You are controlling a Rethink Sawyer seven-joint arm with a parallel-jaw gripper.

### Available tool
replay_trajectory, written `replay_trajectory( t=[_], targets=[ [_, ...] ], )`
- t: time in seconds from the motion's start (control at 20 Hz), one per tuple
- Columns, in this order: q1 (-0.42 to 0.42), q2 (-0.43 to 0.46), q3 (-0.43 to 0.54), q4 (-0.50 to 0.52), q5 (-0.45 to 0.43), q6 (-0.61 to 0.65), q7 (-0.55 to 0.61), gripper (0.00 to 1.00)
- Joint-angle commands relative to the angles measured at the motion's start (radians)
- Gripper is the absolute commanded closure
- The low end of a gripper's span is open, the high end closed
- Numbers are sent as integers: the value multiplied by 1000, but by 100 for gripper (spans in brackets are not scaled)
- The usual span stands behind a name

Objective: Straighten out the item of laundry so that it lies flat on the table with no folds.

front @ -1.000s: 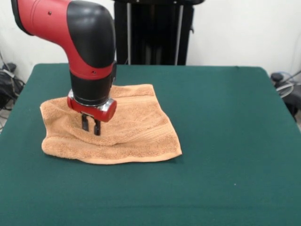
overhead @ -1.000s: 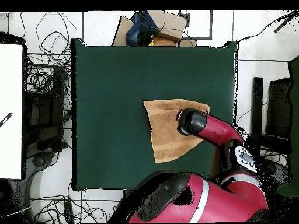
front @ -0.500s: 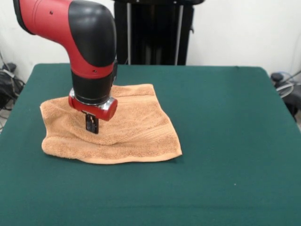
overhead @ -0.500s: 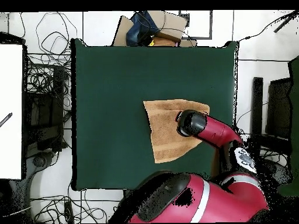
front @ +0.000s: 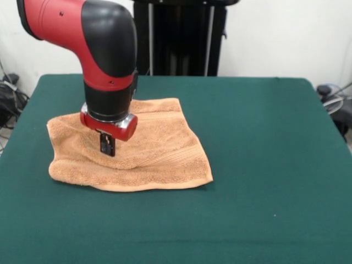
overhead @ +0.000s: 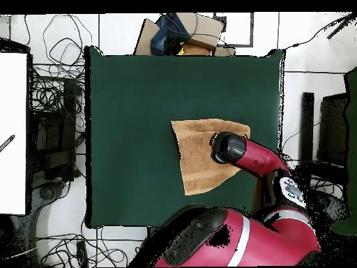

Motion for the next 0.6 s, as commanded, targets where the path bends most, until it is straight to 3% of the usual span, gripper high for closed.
replay_trajectory(
  t=[0.05, 0.6],
  targets=[
    [10, -13, 43, 80, -21, -67, 147, 100],
    [-23, -76, 59, 82, -1, -7, 123, 100]
  ],
)
